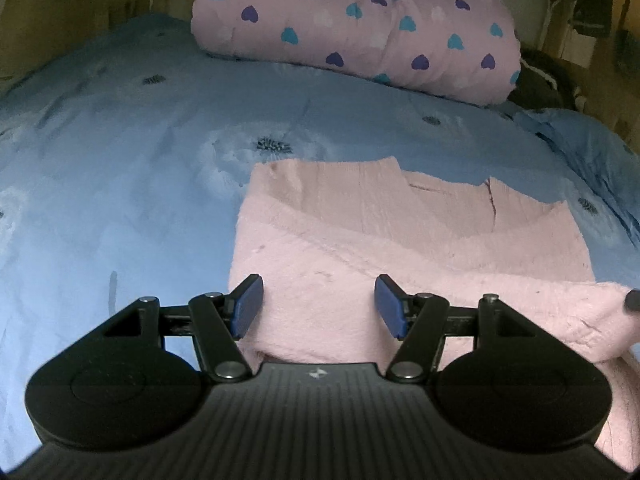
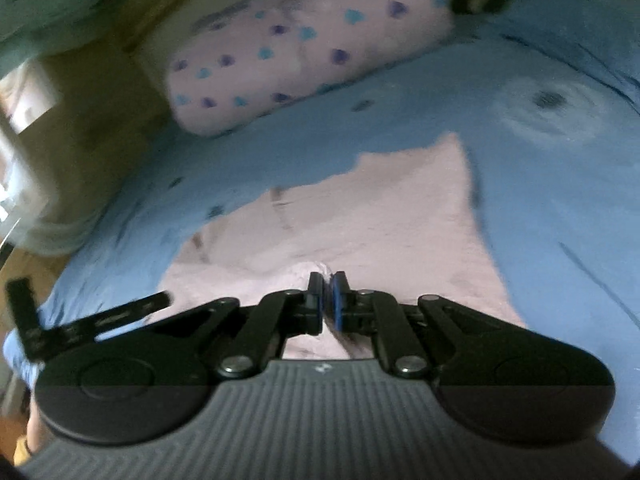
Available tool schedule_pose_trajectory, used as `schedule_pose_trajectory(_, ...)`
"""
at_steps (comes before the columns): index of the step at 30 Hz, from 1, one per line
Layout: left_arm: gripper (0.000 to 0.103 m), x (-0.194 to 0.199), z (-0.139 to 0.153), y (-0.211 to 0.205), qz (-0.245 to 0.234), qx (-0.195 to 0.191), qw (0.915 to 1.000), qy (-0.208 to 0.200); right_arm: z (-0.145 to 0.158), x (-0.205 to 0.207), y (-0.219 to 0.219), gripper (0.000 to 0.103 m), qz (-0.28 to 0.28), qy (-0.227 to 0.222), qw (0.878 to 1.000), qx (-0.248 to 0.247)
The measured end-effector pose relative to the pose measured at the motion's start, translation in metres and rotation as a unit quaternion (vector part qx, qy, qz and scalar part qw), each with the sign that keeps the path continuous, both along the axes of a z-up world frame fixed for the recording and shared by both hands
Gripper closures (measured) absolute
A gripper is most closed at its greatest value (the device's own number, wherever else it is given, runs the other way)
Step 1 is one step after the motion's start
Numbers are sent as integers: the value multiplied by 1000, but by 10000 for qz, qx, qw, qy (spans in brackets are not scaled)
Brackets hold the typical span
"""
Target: Fold small clothes
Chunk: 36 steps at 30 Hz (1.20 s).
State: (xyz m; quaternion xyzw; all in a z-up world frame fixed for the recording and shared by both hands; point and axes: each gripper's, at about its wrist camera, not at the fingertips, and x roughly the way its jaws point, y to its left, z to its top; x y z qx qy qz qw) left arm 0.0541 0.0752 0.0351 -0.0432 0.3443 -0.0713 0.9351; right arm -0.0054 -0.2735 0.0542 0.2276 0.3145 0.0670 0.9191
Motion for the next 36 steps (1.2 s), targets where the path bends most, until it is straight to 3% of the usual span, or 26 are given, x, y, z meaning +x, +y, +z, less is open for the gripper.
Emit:
schedule_pose_trajectory(4, 36, 2, -4, 0, 29, -5, 10000, 84, -27, 17, -13, 95, -247, 518, 9978, -344)
schedule_pose_trajectory(8, 36, 5, -4, 3, 78, -37, 9999, 140, -43, 32, -12, 92, -262, 1082, 9885, -1020)
schedule_pose_trajectory(11, 36, 4, 0, 11, 158, -111, 9998, 110, -35, 36, -7, 92, -136, 1135, 9850, -1290)
schedule_pose_trajectory(13, 36, 5, 3, 18, 249, -165, 9995, 104, -22, 39, 2, 90, -20, 941, 9846, -1474)
schedule_pose_trajectory(14, 36, 6, 4, 21, 302, -202, 9993, 113, -16, 41, 9, 81, 72, 819, 9839, -1585)
schedule_pose_trajectory(15, 36, 7, 5, 25, 346, -238, 9990, 131, -10, 45, 17, 61, 177, 698, 9830, -1689)
schedule_pose_trajectory(17, 36, 10, 4, 30, 434, -270, 9985, 204, -1, 56, 33, 44, 417, 460, 9819, -1791)
schedule_pose_trajectory(21, 36, 16, 1, 37, 584, -263, 9972, 387, 2, 80, 72, 46, 1033, 186, 9783, -1788)
schedule_pose_trajectory(27, 36, 15, 3, 42, 635, -285, 9969, 373, -14, 109, 124, 46, 1724, 217, 9713, -1624)
schedule_pose_trajectory(34, 36, 12, 8, 50, 788, -346, 9958, 304, -37, 128, 147, 46, 2009, 366, 9650, -1647)
schedule_pose_trajectory(35, 36, 13, 8, 51, 804, -359, 9956, 315, -39, 129, 147, 49, 1997, 364, 9656, -1625)
schedule_pose_trajectory(36, 36, 13, 8, 51, 818, -369, 9954, 324, -41, 130, 148, 65, 2004, 366, 9659, -1599)
